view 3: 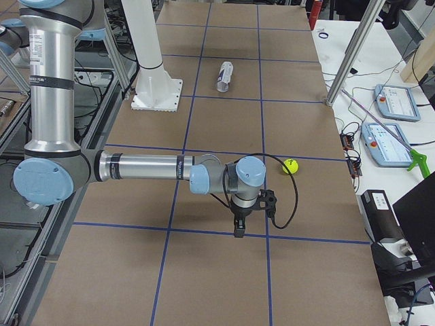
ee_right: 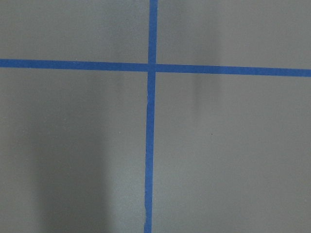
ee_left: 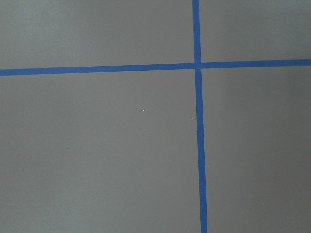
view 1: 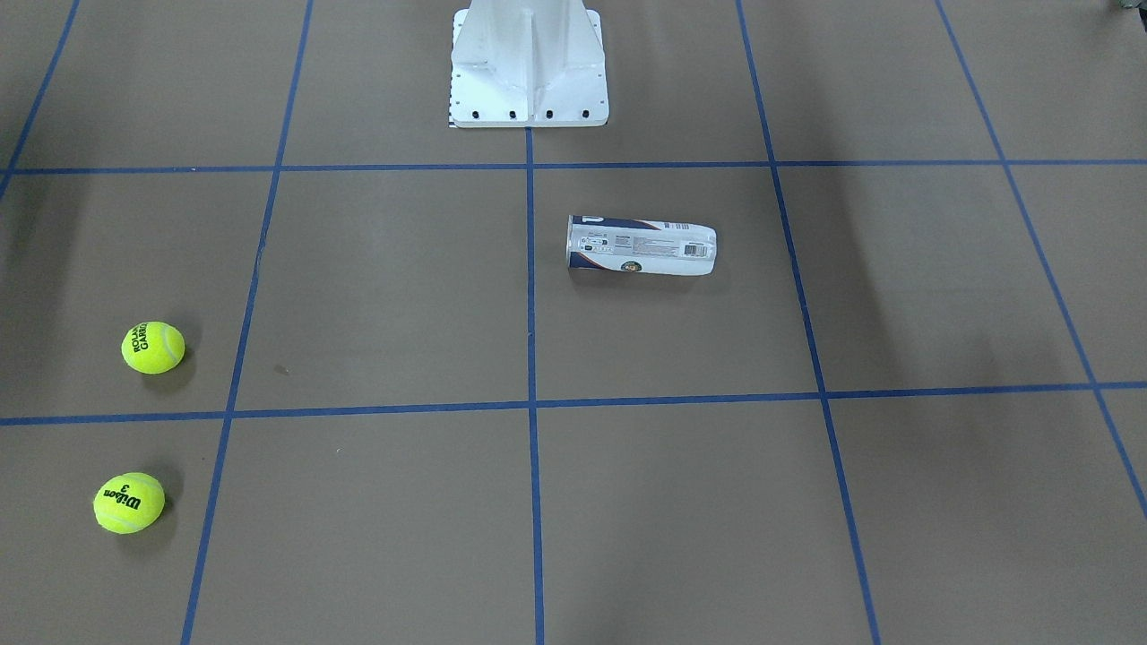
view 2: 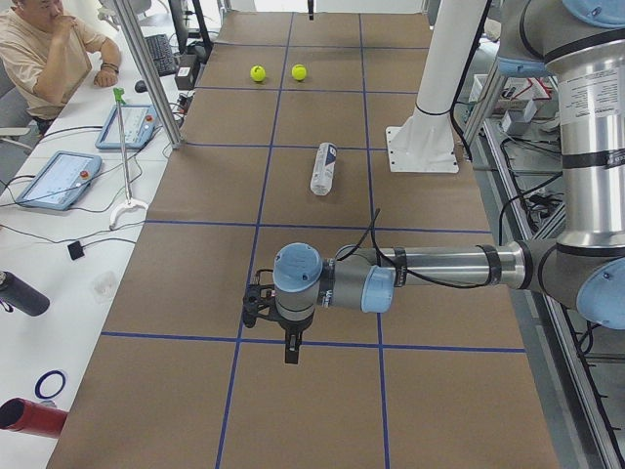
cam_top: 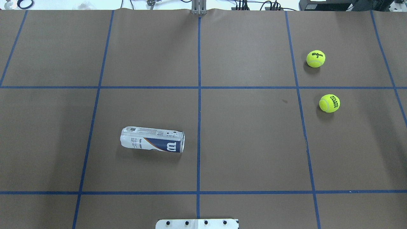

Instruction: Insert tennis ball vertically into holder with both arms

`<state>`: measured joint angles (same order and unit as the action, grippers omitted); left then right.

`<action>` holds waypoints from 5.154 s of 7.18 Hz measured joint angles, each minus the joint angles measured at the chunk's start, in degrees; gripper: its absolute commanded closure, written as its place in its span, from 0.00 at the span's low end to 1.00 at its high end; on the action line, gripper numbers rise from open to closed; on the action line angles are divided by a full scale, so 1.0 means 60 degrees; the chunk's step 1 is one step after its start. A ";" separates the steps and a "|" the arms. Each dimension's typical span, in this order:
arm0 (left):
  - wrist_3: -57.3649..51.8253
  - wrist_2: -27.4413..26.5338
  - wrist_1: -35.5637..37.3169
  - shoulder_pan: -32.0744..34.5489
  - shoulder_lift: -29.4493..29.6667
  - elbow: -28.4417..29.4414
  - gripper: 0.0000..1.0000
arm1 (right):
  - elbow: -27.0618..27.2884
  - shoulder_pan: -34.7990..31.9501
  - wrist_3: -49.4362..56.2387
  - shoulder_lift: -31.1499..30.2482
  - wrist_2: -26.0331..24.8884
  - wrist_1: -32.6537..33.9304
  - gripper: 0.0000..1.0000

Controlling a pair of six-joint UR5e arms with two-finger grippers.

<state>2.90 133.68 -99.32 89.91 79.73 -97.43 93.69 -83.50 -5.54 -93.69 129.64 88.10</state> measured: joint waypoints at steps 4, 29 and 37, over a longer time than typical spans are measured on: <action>0.0009 0.0001 -0.0003 -0.0067 0.0006 -0.0122 0.00 | 0.0000 0.0032 -0.0014 0.0000 -0.0003 0.0002 0.00; 0.1123 0.0895 -0.5198 -0.5145 0.6648 0.0096 0.01 | 0.0059 0.0015 -0.0149 -0.0026 -0.0161 -0.2291 0.01; -0.2709 0.0546 -0.2308 -0.7266 0.7241 -0.0070 0.00 | 0.0067 0.0000 -0.0400 0.0000 -0.0123 -0.2291 0.00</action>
<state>-13.35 136.96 -113.17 46.32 123.18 -97.85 94.09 -83.50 -7.94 -93.69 128.90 74.36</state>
